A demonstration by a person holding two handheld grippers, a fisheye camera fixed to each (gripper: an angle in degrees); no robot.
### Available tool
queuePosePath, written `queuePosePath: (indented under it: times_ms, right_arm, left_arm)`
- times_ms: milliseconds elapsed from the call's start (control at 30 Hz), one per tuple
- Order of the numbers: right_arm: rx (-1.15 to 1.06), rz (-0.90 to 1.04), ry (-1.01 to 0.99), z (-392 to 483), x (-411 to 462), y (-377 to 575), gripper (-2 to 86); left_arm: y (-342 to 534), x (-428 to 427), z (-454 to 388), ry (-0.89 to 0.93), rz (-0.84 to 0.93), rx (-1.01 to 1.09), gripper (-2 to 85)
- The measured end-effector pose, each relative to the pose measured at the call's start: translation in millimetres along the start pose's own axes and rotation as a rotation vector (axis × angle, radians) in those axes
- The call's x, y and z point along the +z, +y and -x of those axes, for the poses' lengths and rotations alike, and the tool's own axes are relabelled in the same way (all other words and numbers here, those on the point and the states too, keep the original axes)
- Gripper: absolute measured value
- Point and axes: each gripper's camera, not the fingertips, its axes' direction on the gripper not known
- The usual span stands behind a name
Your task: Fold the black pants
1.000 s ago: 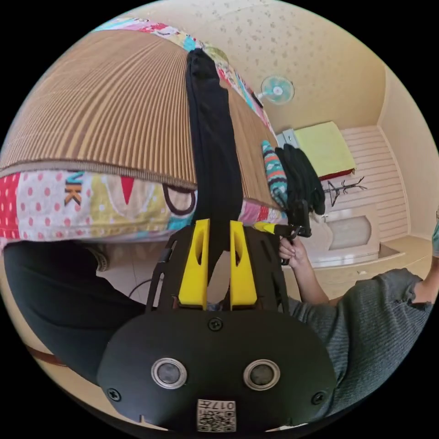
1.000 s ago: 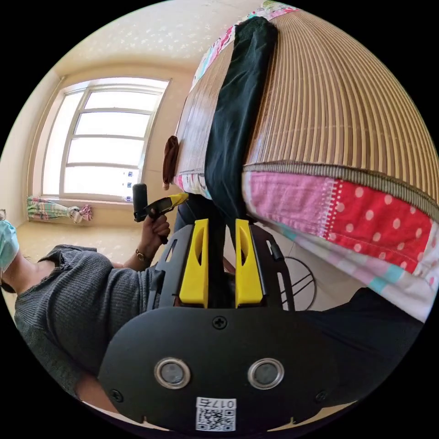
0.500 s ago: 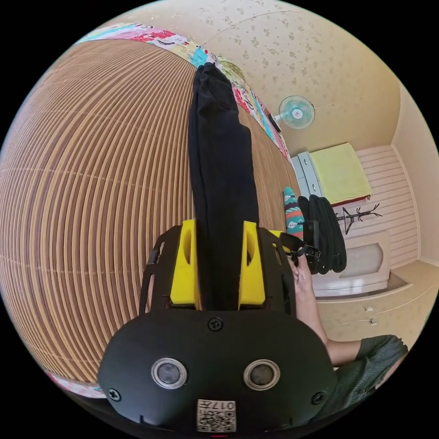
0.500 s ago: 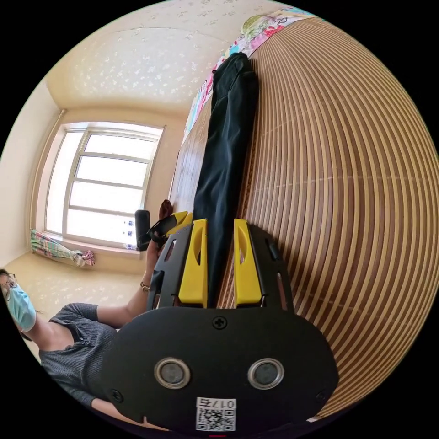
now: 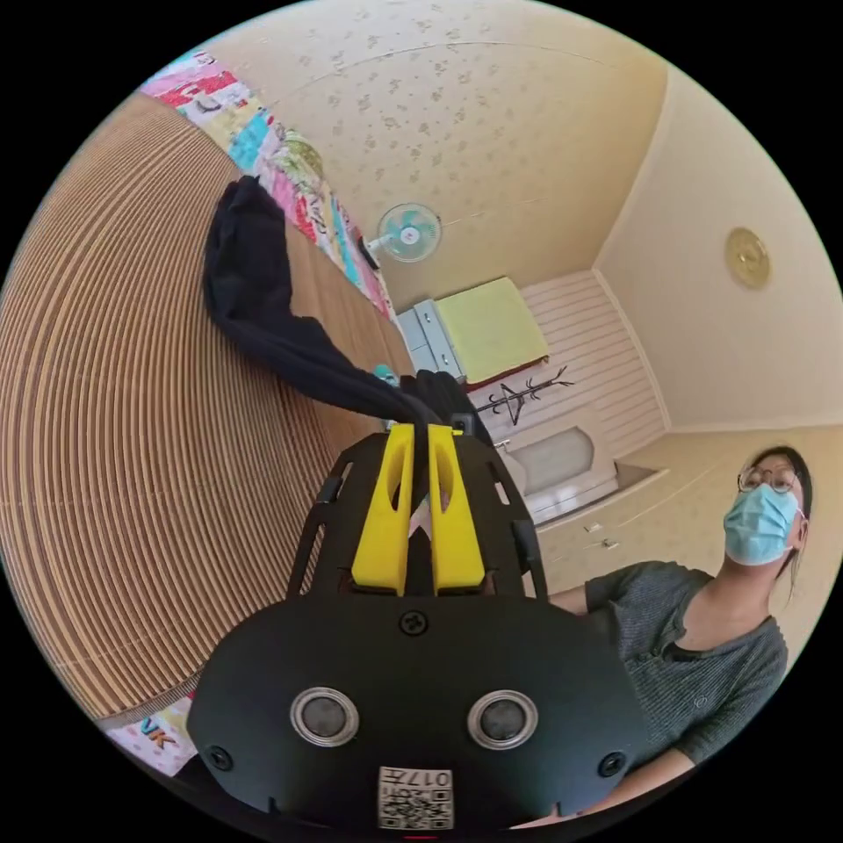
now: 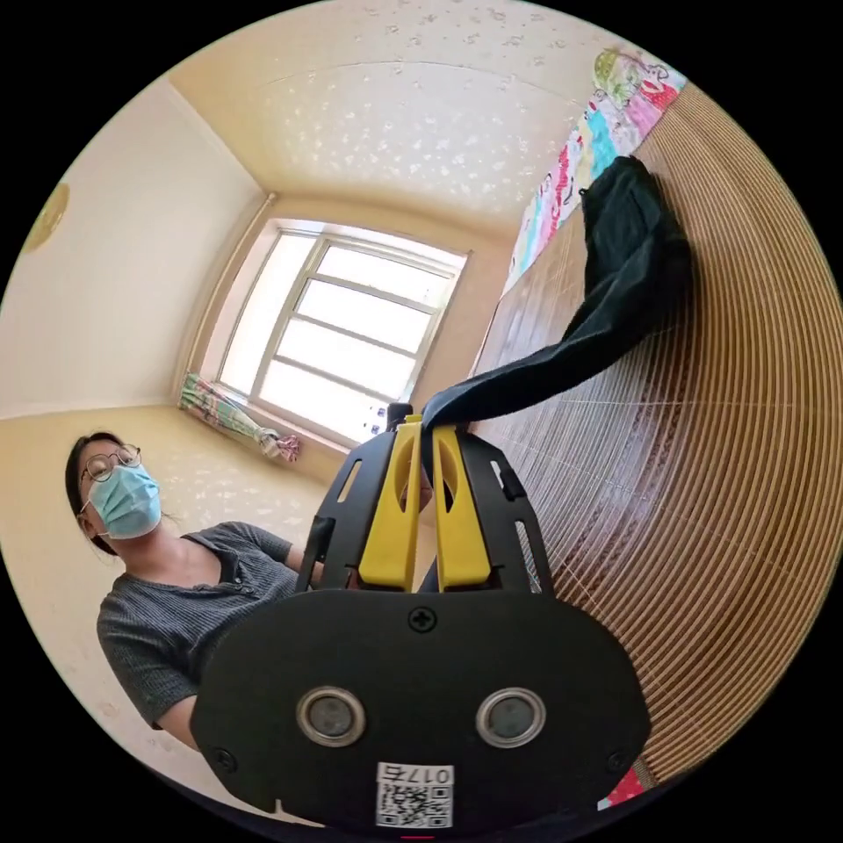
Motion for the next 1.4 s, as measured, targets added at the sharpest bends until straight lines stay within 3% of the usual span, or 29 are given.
queuePosePath:
  times_ms: [267,433,567,700,800,967,1100,1200,1400]
  right_arm:
    - [-0.471,0.034,0.001,227.1,5.7,5.7,2.1]
    - [-0.691,-0.007,0.033,350.6,18.0,27.7,2.1]
    - [-0.693,-0.100,0.150,389.8,30.9,35.3,2.1]
    - [-0.508,-0.146,0.268,342.7,40.6,5.2,2.0]
    - [-0.339,-0.159,0.447,291.8,59.3,-34.0,2.1]
    - [-0.322,-0.147,0.627,226.0,94.2,-81.8,2.1]
    - [-0.256,0.004,0.784,156.9,128.1,-70.3,2.1]
    - [-0.192,0.056,0.685,110.7,124.4,-12.6,2.3]
    - [-0.010,0.235,0.313,31.9,93.5,136.7,3.1]
  left_arm:
    - [14.8,-64.7,-293.2,0.060,-0.119,0.574,3.4]
    - [31.3,-93.1,-417.4,0.197,-0.221,0.747,3.3]
    - [33.6,-99.1,-474.3,0.099,-0.297,0.774,3.3]
    - [0.5,-82.3,-452.7,0.019,-0.291,0.649,3.4]
    - [-51.9,-58.1,-411.9,-0.191,-0.229,0.505,3.5]
    - [-135.2,-40.8,-336.9,-0.309,-0.140,0.365,3.5]
    - [-138.8,-19.8,-269.8,-0.461,-0.019,0.294,3.8]
    - [-93.9,-12.8,-212.4,-0.443,0.049,0.245,3.9]
    - [60.7,-13.4,-131.0,-0.191,0.229,0.056,4.8]
